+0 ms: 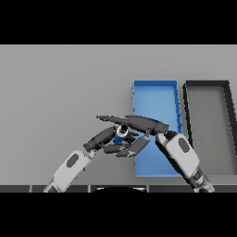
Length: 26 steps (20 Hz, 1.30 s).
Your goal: Pick up the blue pipe and place it into the blue bin.
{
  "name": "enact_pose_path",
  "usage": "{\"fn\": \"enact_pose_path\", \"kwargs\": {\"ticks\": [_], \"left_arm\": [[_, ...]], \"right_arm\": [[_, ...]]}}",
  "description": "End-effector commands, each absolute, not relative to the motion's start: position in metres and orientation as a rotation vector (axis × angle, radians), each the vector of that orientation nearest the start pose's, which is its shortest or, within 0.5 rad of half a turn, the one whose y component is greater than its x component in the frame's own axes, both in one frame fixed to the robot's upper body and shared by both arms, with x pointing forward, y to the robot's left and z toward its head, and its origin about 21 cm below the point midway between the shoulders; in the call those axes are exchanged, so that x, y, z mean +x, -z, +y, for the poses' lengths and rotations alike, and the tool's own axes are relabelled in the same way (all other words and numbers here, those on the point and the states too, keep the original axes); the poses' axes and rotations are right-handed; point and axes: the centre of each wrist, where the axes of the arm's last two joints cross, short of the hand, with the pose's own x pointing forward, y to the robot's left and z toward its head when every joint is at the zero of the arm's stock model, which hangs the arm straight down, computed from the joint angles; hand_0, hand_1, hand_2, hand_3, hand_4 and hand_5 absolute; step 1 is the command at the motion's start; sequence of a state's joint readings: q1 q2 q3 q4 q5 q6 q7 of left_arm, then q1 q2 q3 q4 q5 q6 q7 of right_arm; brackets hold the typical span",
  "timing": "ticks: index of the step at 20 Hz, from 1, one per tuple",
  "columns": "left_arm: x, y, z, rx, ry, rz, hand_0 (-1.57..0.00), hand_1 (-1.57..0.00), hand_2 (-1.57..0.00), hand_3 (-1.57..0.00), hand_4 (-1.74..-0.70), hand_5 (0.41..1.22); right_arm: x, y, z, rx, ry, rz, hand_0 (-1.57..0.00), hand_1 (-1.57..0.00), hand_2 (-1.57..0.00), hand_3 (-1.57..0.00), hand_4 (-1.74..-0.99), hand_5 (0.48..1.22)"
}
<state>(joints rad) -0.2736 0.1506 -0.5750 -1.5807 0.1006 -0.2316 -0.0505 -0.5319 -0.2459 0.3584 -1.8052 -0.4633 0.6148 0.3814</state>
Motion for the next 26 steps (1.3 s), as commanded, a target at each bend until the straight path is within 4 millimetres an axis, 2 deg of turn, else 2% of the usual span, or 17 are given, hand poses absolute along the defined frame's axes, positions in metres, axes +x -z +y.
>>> {"fn": "enact_pose_path", "kwargs": {"ticks": [1, 2, 3, 4, 5, 6, 8, 9, 10, 12, 14, 19, 20, 21, 23, 24, 26], "left_arm": [[0.258, -0.048, 0.1, -0.634, 0.827, -1.649, -1.57, -1.57, -1.57, -1.56, -1.47, 1.221], [0.26, -0.048, 0.104, -0.62, 0.82, -1.643, -1.57, -1.57, -1.57, -1.56, -1.52, 1.221], [0.258, -0.05, 0.1, -0.637, 0.82, -1.66, -1.57, -1.57, -1.57, -1.28, -1.57, 1.221], [0.259, -0.049, 0.101, -0.57, 0.853, -1.637, -1.57, -1.57, -1.57, -1.19, -1.6, 1.221], [0.26, -0.052, 0.104, -0.508, 0.917, -1.619, -1.57, -1.53, -1.57, -1.12, -1.63, 1.221], [0.257, -0.055, 0.1, -0.501, 0.904, -1.615, -1.57, -1.54, -1.57, -1.12, -1.65, 1.221], [0.256, -0.051, 0.104, -0.533, 0.875, -1.64, -1.57, -1.55, -1.57, -1.28, -1.68, 1.221], [0.257, -0.051, 0.102, -0.57, 0.855, -1.658, -1.57, -1.55, -1.57, -1.34, -1.69, 1.221], [0.255, -0.051, 0.101, -0.603, 0.83, -1.663, -1.57, -1.56, -1.57, -1.39, -1.7, 1.221], [0.256, -0.051, 0.098, -0.632, 0.818, -1.662, -1.57, -1.56, -1.57, -1.45, -1.72, 1.221], [0.256, -0.052, 0.097, -0.608, 0.829, -1.659, -1.57, -1.57, -1.57, -1.5, -1.72, 1.221], [0.258, -0.056, 0.105, -0.592, 0.841, -1.648, -1.57, -1.57, -1.57, -1.55, -1.73, 1.221], [0.256, -0.053, 0.103, -0.605, 0.836, -1.662, -1.57, -1.57, -1.57, -1.44, -1.72, 1.221], [0.256, -0.054, 0.103, -0.6, 0.846, -1.671, -1.57, -1.51, -1.46, -1.47, -1.66, 1.221], [0.258, -0.058, 0.107, -0.549, 0.899, -1.678, -1.05, -0.99, -0.95, -0.96, -1.43, 1.221], [0.255, -0.057, 0.108, -0.561, 0.919, -1.66, -0.84, -0.79, -0.76, -0.77, -1.32, 1.221], [0.261, -0.057, 0.105, -0.543, 0.971, -1.667, -0.53, -0.51, -0.49, -0.49, -1.14, 1.221]], "right_arm": [[0.289, -0.179, -0.123, 0.808, -1.223, -1.578, 0.0, 0.0, -0.01, 0.0, -1.21, 0.498], [0.29, -0.179, -0.118, 0.819, -1.237, -1.562, -0.02, -0.03, -0.05, -0.03, -1.236, 0.493], [0.29, -0.182, -0.113, 0.826, -1.261, -1.559, -0.11, -0.14, -0.16, -0.12, -1.291, 0.483], [0.293, -0.182, -0.112, 0.826, -1.277, -1.553, -0.26, -0.3, -0.31, -0.25, -1.348, 0.477], [0.293, -0.184, -0.107, 0.838, -1.289, -1.556, -0.47, -0.49, -0.49, -0.52, -1.365, 0.477], [0.295, -0.185, -0.105, 0.861, -1.293, -1.573, -0.69, -0.7, -0.71, -0.66, -1.433, 0.486], [0.298, -0.186, -0.1, 0.892, -1.276, -1.569, -1.01, -1.02, -1.02, -0.88, -1.527, 0.57], [0.296, -0.185, -0.096, 0.919, -1.257, -1.558, -1.12, -1.13, -1.13, -1.02, -1.498, 0.638], [0.295, -0.184, -0.096, 0.948, -1.246, -1.571, -1.21, -1.22, -1.22, -1.13, -1.474, 0.755], [0.29, -0.179, -0.097, 0.983, -1.224, -1.609, -1.34, -1.34, -1.34, -1.29, -1.445, 0.923], [0.289, -0.18, -0.097, 0.957, -1.281, -1.652, -1.42, -1.43, -1.43, -1.39, -1.435, 1.03], [0.287, -0.179, -0.095, 1.017, -1.261, -1.641, -1.52, -1.52, -1.52, -1.51, -1.47, 1.158], [0.286, -0.181, -0.099, 1.013, -1.258, -1.638, -1.53, -1.53, -1.53, -1.52, -1.475, 1.171], [0.286, -0.183, -0.1, 1.002, -1.25, -1.634, -1.54, -1.54, -1.54, -1.53, -1.478, 1.181], [0.287, -0.185, -0.098, 0.996, -1.252, -1.644, -1.55, -1.55, -1.55, -1.55, -1.483, 1.195], [0.284, -0.185, -0.098, 0.992, -1.261, -1.652, -1.56, -1.56, -1.56, -1.55, -1.484, 1.201], [0.286, -0.186, -0.1, 0.966, -1.254, -1.652, -1.56, -1.56, -1.56, -1.56, -1.486, 1.208]]}}
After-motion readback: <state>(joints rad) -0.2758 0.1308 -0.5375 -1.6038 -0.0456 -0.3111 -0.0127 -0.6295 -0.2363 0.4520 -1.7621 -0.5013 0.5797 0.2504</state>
